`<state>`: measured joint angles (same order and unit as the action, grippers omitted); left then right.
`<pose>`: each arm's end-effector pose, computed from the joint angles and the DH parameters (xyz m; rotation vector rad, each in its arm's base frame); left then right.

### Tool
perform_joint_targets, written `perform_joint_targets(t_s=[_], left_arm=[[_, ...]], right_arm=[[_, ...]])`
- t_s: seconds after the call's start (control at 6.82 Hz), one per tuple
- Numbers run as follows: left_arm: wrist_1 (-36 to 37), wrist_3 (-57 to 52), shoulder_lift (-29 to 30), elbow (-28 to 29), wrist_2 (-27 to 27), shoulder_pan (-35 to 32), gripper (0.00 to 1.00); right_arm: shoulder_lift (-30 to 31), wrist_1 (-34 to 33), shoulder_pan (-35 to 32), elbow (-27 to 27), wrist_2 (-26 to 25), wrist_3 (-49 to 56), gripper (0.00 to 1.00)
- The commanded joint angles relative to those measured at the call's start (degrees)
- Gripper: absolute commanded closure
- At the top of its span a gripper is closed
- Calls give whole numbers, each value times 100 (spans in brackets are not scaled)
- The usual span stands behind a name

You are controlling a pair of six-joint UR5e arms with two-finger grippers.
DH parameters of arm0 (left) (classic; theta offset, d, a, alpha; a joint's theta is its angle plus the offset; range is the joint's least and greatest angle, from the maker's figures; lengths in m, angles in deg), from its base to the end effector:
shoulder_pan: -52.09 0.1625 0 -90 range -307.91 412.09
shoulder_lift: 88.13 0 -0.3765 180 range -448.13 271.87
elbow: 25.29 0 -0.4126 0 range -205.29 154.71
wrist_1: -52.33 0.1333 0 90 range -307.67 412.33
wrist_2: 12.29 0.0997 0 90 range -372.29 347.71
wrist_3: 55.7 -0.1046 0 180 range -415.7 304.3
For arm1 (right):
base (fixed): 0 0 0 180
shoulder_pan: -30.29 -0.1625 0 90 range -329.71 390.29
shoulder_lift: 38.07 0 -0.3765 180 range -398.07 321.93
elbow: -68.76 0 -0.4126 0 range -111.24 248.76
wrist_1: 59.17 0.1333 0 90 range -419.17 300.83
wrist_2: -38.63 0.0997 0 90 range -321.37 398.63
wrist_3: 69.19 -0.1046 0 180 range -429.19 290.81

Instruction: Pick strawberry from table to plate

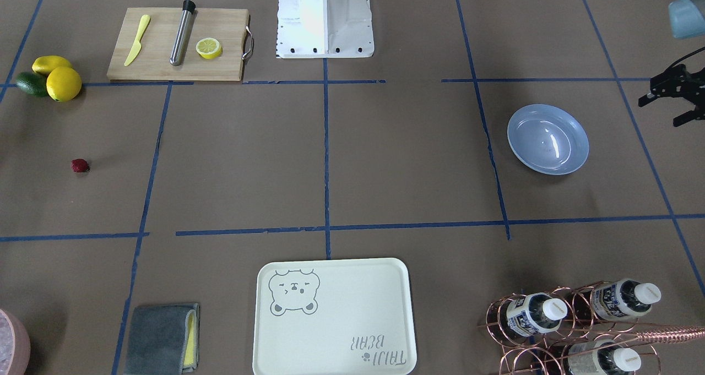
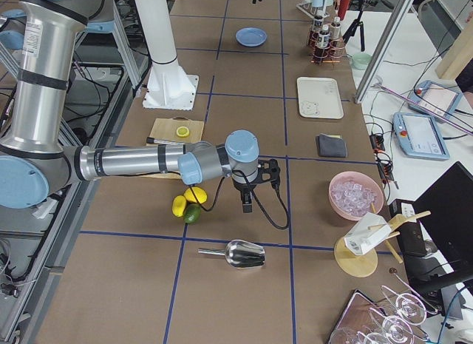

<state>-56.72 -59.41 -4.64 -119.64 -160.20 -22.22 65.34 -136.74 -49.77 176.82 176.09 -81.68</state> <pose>0.0871 -0.4753 0.5763 0.1645 1.0347 0.4562 -0.0206 -0.4431 0.5336 0.1155 -0.8606 -0.0818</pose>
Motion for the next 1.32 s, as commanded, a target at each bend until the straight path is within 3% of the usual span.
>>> perform_joint_targets(t_s=[0.0,0.15,0.59,1.17], left_arm=[[-1036,1278,238,619,294,635,0],[-1387,1763,238,663,758,820,0],[-1601,2584,317,751,816,1366,6],[-1645,2682,572,988,824,1569,15]], right_arm=[[4,13,96,-5,1,-7,0],[4,5,114,-5,1,-7,0],[-5,13,219,-5,-8,-25,0],[-5,31,255,12,1,-95,0]])
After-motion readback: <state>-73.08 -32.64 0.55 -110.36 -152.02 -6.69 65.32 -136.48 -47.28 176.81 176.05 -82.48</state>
